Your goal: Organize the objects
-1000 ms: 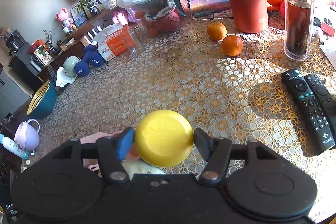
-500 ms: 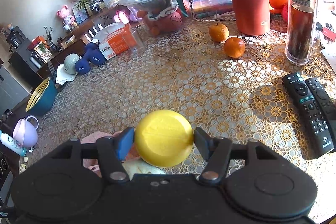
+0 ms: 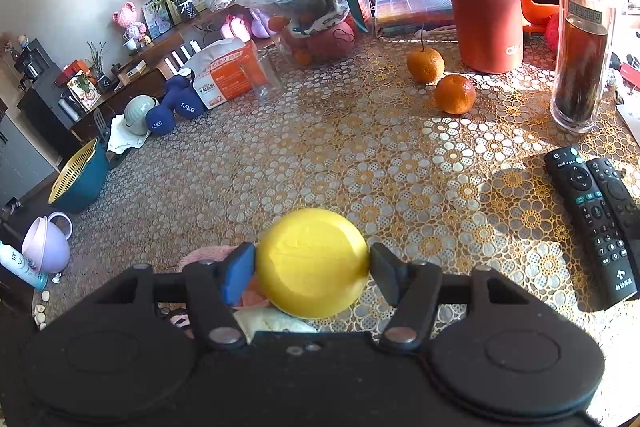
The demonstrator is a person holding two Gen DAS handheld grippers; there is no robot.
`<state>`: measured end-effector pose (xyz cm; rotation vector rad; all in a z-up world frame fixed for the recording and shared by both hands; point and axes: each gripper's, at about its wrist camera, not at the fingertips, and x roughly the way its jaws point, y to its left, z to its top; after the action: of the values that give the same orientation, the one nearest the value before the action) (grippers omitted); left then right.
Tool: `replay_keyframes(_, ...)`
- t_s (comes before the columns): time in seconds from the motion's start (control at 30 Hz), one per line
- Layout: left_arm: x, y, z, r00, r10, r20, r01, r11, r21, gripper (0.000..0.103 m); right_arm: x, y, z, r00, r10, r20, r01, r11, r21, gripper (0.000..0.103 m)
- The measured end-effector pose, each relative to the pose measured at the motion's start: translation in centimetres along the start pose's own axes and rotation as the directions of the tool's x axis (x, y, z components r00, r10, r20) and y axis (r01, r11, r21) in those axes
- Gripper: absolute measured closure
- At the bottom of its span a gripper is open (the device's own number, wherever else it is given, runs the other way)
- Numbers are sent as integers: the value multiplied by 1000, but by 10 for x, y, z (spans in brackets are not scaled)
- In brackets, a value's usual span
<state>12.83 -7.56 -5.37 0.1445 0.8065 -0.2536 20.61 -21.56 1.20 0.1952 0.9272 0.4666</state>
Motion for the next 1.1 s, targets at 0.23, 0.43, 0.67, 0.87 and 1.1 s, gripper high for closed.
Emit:
replay_keyframes(0.23,-18,17,-1,998,-41,54,46,993,-105,59,0,-2,0,1000,6,0,-6,1000,21,41)
replay_keyframes(0.43,-48,28,6,988,-87,127,106,982,-156,61,0,-7,2,1000,10,-4,-10,999,39,41)
replay_keyframes(0.67,-53,7,28,985,-100,141,112,991,-80,61,0,-6,1,1000,-1,-3,1,998,55,41)
replay_keyframes(0.87,-18,17,21,997,-47,53,51,995,-90,61,0,-9,2,1000,5,-10,-5,998,57,41)
replay_keyframes(1.1,-25,50,12,999,-24,43,30,989,-142,62,-2,-10,-2,1000,25,-10,-24,998,50,41)
